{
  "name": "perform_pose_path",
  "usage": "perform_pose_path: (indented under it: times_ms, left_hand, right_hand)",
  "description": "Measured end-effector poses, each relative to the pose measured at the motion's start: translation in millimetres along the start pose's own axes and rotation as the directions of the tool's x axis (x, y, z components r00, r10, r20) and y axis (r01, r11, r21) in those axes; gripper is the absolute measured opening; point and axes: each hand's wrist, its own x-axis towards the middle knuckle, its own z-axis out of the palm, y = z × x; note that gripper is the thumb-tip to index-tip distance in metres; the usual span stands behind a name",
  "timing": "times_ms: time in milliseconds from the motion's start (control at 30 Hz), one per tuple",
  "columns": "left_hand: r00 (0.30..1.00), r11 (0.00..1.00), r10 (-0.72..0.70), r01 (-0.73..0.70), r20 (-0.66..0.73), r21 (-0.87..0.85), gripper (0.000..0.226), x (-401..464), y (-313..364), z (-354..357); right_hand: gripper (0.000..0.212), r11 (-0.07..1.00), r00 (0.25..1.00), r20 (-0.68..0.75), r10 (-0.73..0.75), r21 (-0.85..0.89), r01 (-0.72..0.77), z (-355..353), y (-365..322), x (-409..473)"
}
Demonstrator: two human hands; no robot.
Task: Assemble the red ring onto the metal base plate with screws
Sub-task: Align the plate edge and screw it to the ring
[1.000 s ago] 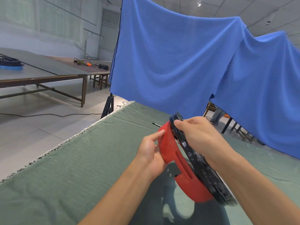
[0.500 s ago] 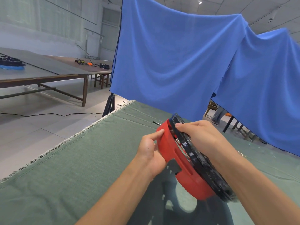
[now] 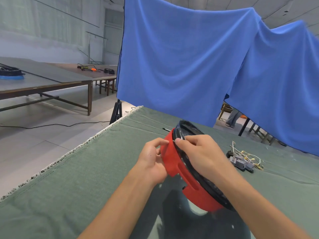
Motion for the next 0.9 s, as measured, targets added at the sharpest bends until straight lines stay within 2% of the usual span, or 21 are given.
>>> perform_pose_path:
  times_ms: [67, 133, 233, 300, 400, 533, 633, 733, 900]
  left_hand:
    - [0.999, 1.000, -0.023, 0.024, -0.027, 0.001, 0.013, 2, 0, -3]
    - [0.999, 0.999, -0.033, 0.034, -0.042, 0.021, 0.025, 4, 1, -6]
    - [0.999, 0.999, -0.018, 0.019, -0.032, 0.041, 0.047, 7, 1, -10]
    - [0.999, 0.997, -0.002, 0.006, -0.053, 0.072, 0.049, 10, 1, -11]
    - [0.998, 0.995, 0.010, -0.004, -0.061, 0.101, 0.057, 15, 0, -15]
    - [0.997, 0.990, -0.006, 0.016, -0.079, 0.137, 0.057, 17, 0, -20]
    - [0.993, 0.980, 0.020, 0.003, -0.113, 0.201, 0.050, 22, -1, -24]
    - [0.989, 0.964, 0.080, -0.044, -0.128, 0.262, 0.044, 27, -8, -24]
    - [0.978, 0.931, 0.159, -0.103, -0.133, 0.351, 0.044, 35, -19, -25]
  right_hand:
    - [0.056, 1.000, 1.000, 0.012, -0.016, -0.007, 0.016, 7, 0, 1]
    - [0.061, 0.998, 0.999, 0.003, 0.037, 0.044, -0.037, 13, 3, 7]
    - [0.042, 0.992, 0.995, 0.044, 0.085, 0.086, -0.088, 16, 10, 20]
    - [0.023, 0.999, 0.992, 0.123, 0.031, 0.011, -0.033, 16, 12, 28]
    - [0.013, 0.998, 0.986, 0.159, -0.041, -0.041, 0.048, 17, 17, 37]
    - [0.009, 0.994, 0.987, 0.123, -0.098, -0.041, 0.104, 21, 27, 46]
    - [0.016, 0.983, 0.962, 0.220, -0.163, -0.046, 0.177, 21, 27, 47]
    - [0.019, 0.977, 0.935, 0.323, -0.148, -0.097, 0.188, 19, 24, 49]
    - [0.016, 0.965, 0.917, 0.375, -0.135, -0.159, 0.207, 24, 33, 54]
